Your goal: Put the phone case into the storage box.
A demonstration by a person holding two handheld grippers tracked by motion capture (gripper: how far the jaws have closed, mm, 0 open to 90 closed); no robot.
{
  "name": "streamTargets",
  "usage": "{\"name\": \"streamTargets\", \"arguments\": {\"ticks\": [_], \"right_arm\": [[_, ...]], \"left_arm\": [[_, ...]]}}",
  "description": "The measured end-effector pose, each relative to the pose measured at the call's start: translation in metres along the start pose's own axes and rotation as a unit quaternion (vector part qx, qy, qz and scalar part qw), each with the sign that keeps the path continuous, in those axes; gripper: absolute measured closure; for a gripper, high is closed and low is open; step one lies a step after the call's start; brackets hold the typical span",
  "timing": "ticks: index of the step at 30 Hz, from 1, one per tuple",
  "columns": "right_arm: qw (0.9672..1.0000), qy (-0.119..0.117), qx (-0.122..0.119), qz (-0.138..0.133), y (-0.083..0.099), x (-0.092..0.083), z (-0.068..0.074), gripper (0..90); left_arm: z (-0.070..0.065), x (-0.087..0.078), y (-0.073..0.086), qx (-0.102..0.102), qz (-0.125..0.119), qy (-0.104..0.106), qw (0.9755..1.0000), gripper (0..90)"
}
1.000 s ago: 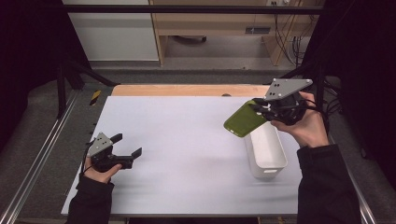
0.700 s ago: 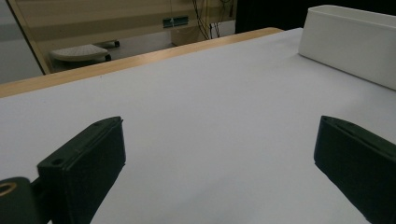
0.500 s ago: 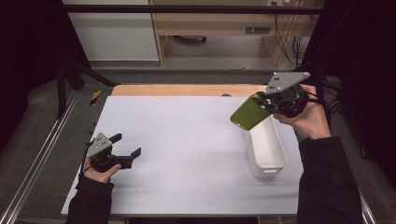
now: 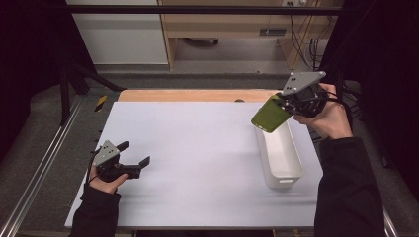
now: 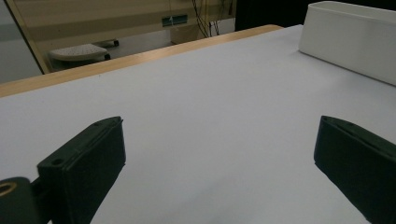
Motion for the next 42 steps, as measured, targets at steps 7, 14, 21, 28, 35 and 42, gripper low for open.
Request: {"name": "streamTargets", "arguments": {"ticks": [7, 14, 21, 28, 35, 42], "right_arm": [[0.9999, 0.002, -0.004, 0.013, 0.005, 0.006, -0.007, 78.7], [0.9996, 0.003, -0.005, 0.027, 0.010, 0.013, -0.013, 78.7], [0.9993, 0.002, -0.009, 0.037, 0.015, 0.020, -0.018, 78.7], [0.9989, -0.001, -0.018, 0.043, 0.020, 0.028, -0.023, 78.7], [0.9978, -0.001, -0.045, 0.050, 0.025, 0.033, -0.028, 78.6], [0.9967, -0.005, -0.064, 0.050, 0.031, 0.038, -0.031, 78.6]], "left_arm": [[0.000, 0.000, 0.000, 0.001, -0.001, -0.001, 1.0000, 1.9], [0.000, 0.001, 0.000, 0.002, 0.000, 0.000, 1.0000, 1.9], [0.001, 0.002, 0.002, 0.003, 0.002, 0.000, 1.0000, 1.9], [0.001, 0.002, 0.003, 0.004, 0.004, -0.001, 1.0000, 1.9], [0.001, 0.004, 0.004, 0.005, 0.006, -0.002, 1.0000, 1.9], [0.001, 0.006, 0.005, 0.006, 0.011, -0.003, 0.9999, 1.9]]}}
Point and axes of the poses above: each handheld gripper's, and its own axes: x roughly forward along the jaws, y roughly out of its underside, z roughly to its left, the point moved 5 cm from there along x, roughly forward along the jaws, and after that the axes turned 8 degrees about -x, right-handed, at the moved point
